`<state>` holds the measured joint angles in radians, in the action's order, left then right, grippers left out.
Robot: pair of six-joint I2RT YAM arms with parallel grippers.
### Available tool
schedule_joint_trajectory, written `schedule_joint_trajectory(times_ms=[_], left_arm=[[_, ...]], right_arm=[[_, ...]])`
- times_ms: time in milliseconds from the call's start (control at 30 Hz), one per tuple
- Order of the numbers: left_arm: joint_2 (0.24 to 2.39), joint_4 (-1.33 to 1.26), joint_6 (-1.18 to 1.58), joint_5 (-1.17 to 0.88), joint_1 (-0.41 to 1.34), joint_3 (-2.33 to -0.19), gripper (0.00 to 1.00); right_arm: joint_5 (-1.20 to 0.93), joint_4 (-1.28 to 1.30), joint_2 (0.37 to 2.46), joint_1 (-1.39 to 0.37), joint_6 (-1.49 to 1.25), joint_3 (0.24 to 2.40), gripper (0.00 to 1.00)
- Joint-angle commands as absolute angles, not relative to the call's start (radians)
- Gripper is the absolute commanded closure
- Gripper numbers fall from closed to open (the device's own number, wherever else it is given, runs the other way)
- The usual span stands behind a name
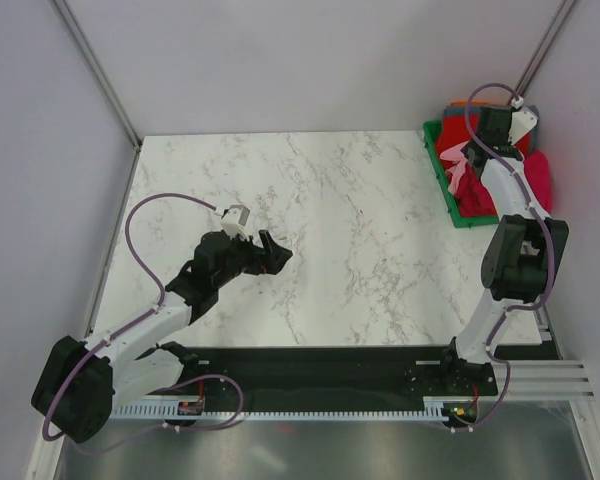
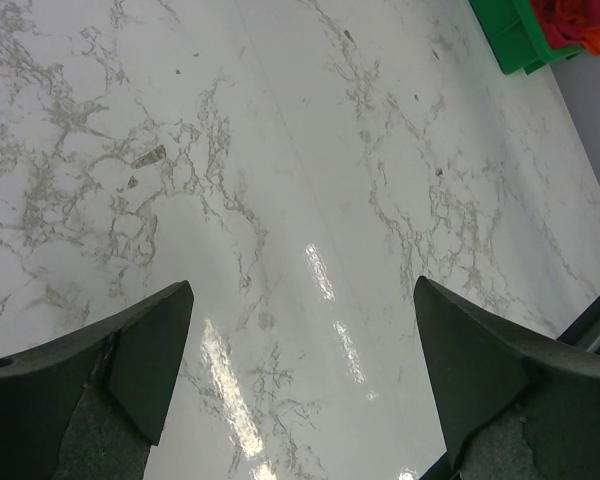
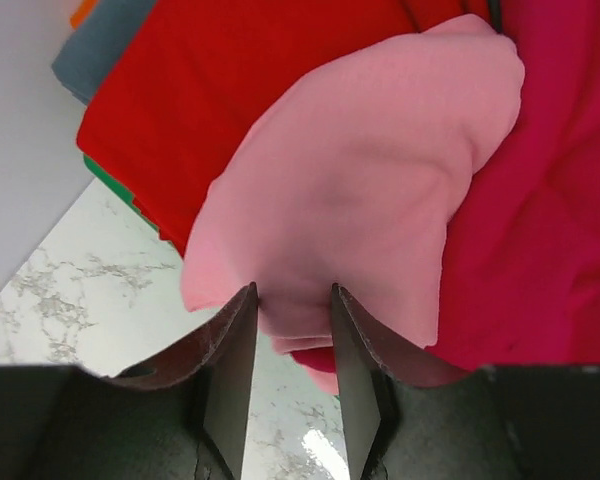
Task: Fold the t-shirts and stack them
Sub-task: Grab the tshirt from the pile, then move the tshirt to the center of the board
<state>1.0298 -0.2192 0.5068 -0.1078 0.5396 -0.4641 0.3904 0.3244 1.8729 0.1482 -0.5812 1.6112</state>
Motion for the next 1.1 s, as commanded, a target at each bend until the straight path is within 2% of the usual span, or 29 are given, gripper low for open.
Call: schedule_joint_trajectory(times_ms=[0,33,133,167,433,567,667,767,800,1067], left_arm=[[1.04,-0.262,0.48,-0.124,0.537,-0.471,0.01],[1.042,-0.264,0.483,-0.127,0.537,-0.471,0.02],[1.049,-0.262,0.485,-0.138,0.537,-0.477,0.01],[1.048,-0.262,0.483,-0.138,0.537,-0.476,0.01],[1.026,-0.264,0.477,-0.138,0.537,-0.468,0.01],[1.031,-0.265,0.479,-0.146,0.537,-0.469,0.01],[1.034,-0.268,0.476,-0.152,0.537,-0.469,0.01],[1.031,-0.27,0.472,-0.152,0.537,-0.468,0.01],[1.031,-0.27,0.474,-0.149,0.537,-0.468,0.01],[0.976,-0.255,0.471,-0.086,0.537,-0.448,0.02]], right_arm=[[0.434,0.318,1.91,0.15,-0.575,1.646,0.58],[0.437,0.318,1.913,0.15,-0.572,1.646,0.59],[0.457,0.319,1.914,0.15,-0.566,1.64,0.93],[0.46,0.316,1.907,0.15,-0.563,1.634,1.0],[0.532,0.29,1.631,0.13,-0.497,1.53,1.0],[0.311,0.186,1.404,0.12,-0.434,1.46,1.0],[0.217,0.153,1.307,0.06,-0.4,1.456,1.0],[0.074,0.176,1.281,-0.023,-0.385,1.5,1.0],[-0.034,0.181,1.279,-0.049,-0.397,1.511,1.0],[-0.25,0.161,1.281,-0.4,-0.466,1.569,1.0]])
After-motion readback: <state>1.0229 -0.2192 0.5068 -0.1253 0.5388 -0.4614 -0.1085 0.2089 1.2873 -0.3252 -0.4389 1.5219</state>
